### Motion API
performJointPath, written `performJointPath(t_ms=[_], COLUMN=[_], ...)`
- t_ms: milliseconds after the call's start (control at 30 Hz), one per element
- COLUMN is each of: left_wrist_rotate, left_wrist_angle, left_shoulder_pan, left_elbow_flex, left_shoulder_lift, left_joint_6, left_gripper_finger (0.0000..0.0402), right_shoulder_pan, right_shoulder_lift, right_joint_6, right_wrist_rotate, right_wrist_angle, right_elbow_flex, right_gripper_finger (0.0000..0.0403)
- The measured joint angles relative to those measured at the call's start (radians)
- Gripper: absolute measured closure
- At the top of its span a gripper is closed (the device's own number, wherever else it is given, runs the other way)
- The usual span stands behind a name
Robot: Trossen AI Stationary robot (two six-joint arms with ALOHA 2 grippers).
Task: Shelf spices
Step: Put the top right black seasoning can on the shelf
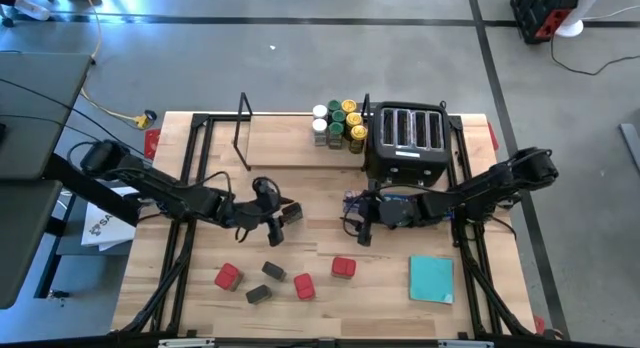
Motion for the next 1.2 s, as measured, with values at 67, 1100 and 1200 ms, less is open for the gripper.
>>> performJointPath(t_ms=[67, 1100, 1200], left_wrist_rotate=[0.047, 0.036, 0.044], left_wrist_angle=[-0.005, -0.206, -0.206], left_shoulder_pan=[0.012, 0.064, 0.064], left_elbow_flex=[0.006, 0.010, 0.009], left_shoulder_lift=[0.001, 0.127, 0.158], left_joint_6=[0.000, -0.247, -0.246], left_gripper_finger=[0.0210, 0.0128, 0.0128], right_shoulder_pan=[0.000, -0.029, -0.029], right_shoulder_lift=[0.000, 0.001, 0.001], right_joint_6=[-0.001, 0.036, 0.037], right_wrist_rotate=[0.000, -0.002, -0.002], right_wrist_angle=[0.003, 0.019, 0.017], right_elbow_flex=[0.000, 0.000, 0.000], right_gripper_finger=[0.0172, 0.0172, 0.0172])
